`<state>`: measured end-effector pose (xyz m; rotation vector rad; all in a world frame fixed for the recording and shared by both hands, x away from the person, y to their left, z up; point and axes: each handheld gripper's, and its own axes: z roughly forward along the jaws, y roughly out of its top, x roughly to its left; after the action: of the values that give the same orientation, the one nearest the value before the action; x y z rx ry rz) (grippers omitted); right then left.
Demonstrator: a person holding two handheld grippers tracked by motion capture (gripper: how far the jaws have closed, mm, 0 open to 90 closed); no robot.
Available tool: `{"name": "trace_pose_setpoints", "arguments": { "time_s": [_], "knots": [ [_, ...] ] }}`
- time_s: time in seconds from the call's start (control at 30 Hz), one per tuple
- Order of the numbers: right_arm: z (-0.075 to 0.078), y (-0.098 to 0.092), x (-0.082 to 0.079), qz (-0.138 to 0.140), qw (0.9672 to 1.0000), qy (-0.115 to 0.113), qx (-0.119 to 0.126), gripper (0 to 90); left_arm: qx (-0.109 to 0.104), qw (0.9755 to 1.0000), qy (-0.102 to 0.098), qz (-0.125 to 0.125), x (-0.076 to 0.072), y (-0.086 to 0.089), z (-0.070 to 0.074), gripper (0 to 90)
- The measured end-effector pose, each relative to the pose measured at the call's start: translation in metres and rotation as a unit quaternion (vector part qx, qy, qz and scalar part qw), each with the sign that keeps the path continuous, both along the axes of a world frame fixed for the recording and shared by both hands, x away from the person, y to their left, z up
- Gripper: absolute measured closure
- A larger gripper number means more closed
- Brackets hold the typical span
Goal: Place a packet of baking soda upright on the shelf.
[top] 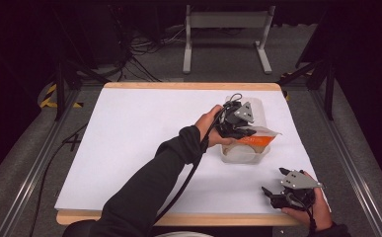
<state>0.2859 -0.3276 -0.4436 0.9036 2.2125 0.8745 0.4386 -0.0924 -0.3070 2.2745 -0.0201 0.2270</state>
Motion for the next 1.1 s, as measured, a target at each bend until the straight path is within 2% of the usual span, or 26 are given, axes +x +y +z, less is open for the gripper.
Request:
{"name": "trace_pose_setpoints", "arguments": {
  "time_s": [0.3,0.33,0.43,0.53,0.6,0.63,0.8,0.93,1.0,1.1],
  "knots": [
    [-0.001,0.002,0.0,0.005,1.0,0.003,-0.005,13.9,0.002,0.9999,-0.013,0.008,-0.003,0.009,0.007,77.1],
    [-0.001,0.002,0.0,0.005,1.0,0.003,-0.004,14.0,-0.003,0.9999,-0.012,0.01,-0.003,0.01,0.008,75.4],
    [0.0,0.001,0.0,0.005,1.0,0.002,-0.003,14.0,-0.014,0.9997,-0.013,0.017,-0.005,0.017,0.011,64.5],
    [0.0,0.002,0.0,0.005,1.0,0.002,-0.003,14.0,-0.016,0.9994,-0.018,0.025,-0.007,0.022,0.013,58.6],
    [0.0,0.002,0.0,0.007,1.0,0.001,-0.005,14.0,-0.013,0.999,-0.021,0.038,-0.009,0.027,0.015,48.8],
    [0.0,0.002,-0.001,0.006,1.0,0.0,-0.004,13.9,-0.008,0.9981,-0.032,0.052,-0.012,0.032,0.017,39.1],
    [0.0,0.002,0.0,0.007,1.0,0.001,-0.006,14.0,-0.004,0.9956,-0.051,0.078,-0.019,0.047,0.019,26.9],
    [0.0,0.002,-0.001,0.006,1.0,0.001,-0.005,14.0,-0.006,0.9938,-0.066,0.09,-0.024,0.058,0.018,20.6],
    [0.0,0.002,0.0,0.006,1.0,0.001,-0.006,14.0,0.007,0.9901,-0.086,0.111,-0.028,0.066,0.016,17.1],
    [0.0,0.003,0.0,0.006,1.0,0.001,-0.007,14.0,0.01,0.989,-0.094,0.114,-0.03,0.074,0.014,16.2]
  ]
}}
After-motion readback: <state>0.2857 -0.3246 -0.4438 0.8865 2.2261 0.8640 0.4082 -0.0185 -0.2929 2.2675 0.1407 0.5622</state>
